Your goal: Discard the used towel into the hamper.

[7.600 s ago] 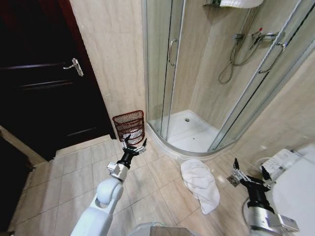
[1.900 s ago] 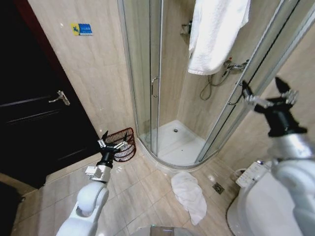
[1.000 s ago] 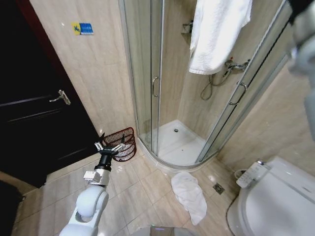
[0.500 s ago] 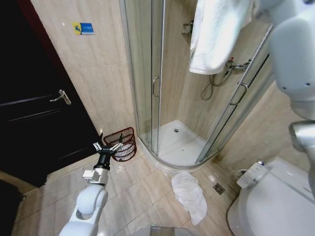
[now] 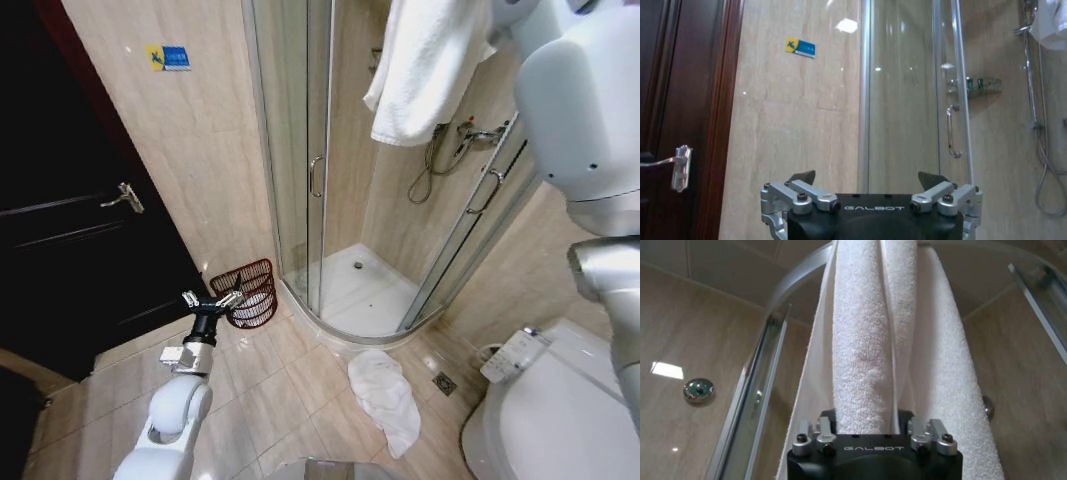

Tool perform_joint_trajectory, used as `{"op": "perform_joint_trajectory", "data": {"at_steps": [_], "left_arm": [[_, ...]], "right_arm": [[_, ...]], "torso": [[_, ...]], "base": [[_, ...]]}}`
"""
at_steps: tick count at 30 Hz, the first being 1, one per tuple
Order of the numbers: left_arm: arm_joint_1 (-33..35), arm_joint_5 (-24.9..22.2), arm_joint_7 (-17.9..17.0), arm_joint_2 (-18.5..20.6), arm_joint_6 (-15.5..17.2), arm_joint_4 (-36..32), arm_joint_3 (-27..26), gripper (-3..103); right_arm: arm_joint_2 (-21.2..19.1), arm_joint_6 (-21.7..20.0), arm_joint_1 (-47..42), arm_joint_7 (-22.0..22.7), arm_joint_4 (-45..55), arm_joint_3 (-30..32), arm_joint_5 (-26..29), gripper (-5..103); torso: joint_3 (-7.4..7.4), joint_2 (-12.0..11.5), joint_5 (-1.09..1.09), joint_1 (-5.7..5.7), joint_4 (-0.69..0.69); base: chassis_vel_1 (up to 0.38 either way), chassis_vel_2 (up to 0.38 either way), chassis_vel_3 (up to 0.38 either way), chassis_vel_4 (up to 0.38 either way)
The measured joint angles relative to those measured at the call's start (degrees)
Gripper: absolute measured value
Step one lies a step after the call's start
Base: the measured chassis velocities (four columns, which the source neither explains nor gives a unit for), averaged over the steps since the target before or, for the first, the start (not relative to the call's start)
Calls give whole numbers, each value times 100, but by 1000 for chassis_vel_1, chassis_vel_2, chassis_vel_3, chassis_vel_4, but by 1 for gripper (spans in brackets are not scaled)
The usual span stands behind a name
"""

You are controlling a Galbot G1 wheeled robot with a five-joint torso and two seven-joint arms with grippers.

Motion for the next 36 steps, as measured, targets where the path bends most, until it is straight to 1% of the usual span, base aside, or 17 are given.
{"op": "perform_joint_trajectory", "data": {"at_steps": [1, 2, 4, 5, 6, 7, 10, 12, 13, 14, 27, 36], "left_arm": [[4, -11, 3, 3, -7, 1, -6, 100], [4, -11, 3, 3, -7, 1, -6, 100], [15, -47, 12, 6, -16, 4, -25, 100], [22, -60, 18, 9, -19, 4, -33, 100], [28, -70, 23, 16, -26, 5, -45, 100], [28, -70, 23, 16, -26, 5, -45, 100], [43, -125, 49, 51, -56, 16, -119, 100], [44, -137, 52, 57, -59, 17, -134, 100], [46, -159, 57, 62, -69, 18, -163, 100], [47, -166, 59, 62, -79, 18, -178, 100], [78, -195, 72, 41, -118, -1, -234, 100], [158, -307, 107, 49, -250, 32, -399, 100]], "right_arm": [[1, 3, 9, -3, -11, -1, -1, 51], [1, 3, 9, -3, -11, -1, -1, 51], [0, 9, 28, -10, -34, -9, -1, 40], [-5, 20, 33, -12, -54, -16, -1, 40], [-8, 31, 34, -17, -72, -24, -1, 35], [-8, 31, 34, -17, -72, -24, -1, 35], [-37, 67, 14, -24, -84, -36, -1, 19], [-43, 70, 7, -25, -82, -36, 0, 19], [-55, 79, -10, -28, -76, -37, 1, 12], [-58, 82, -14, -28, -74, -38, 2, 11], [-69, 100, 1, -25, -37, -63, 29, 11], [-138, 109, -185, 89, 223, -91, 129, 11]], "torso": [[0, 0, 0, 0, 0], [0, 0, 0, 0, 0], [0, 0, 0, 0, 0], [0, 0, 0, 0, 0], [-1, 0, 0, 0, 0], [-1, 0, 0, 0, 0], [-1, -1, 0, -1, 0], [-1, -1, 0, -1, 0], [-1, -1, 0, -1, 0], [-1, -1, 0, -1, 0], [-1, -1, 0, -1, 0], [-1, -1, -1, -1, 0]], "base": [[0, 0, 0, 0], [0, 0, 0, 0], [0, 0, 0, 0], [0, 0, 0, 0], [0, 0, 0, 0], [0, 0, 0, 0], [0, 0, 0, 0], [0, 0, 0, 0], [0, 0, 0, 0], [0, 0, 0, 0], [0, 0, 0, 0], [0, 0, 0, 0]]}}
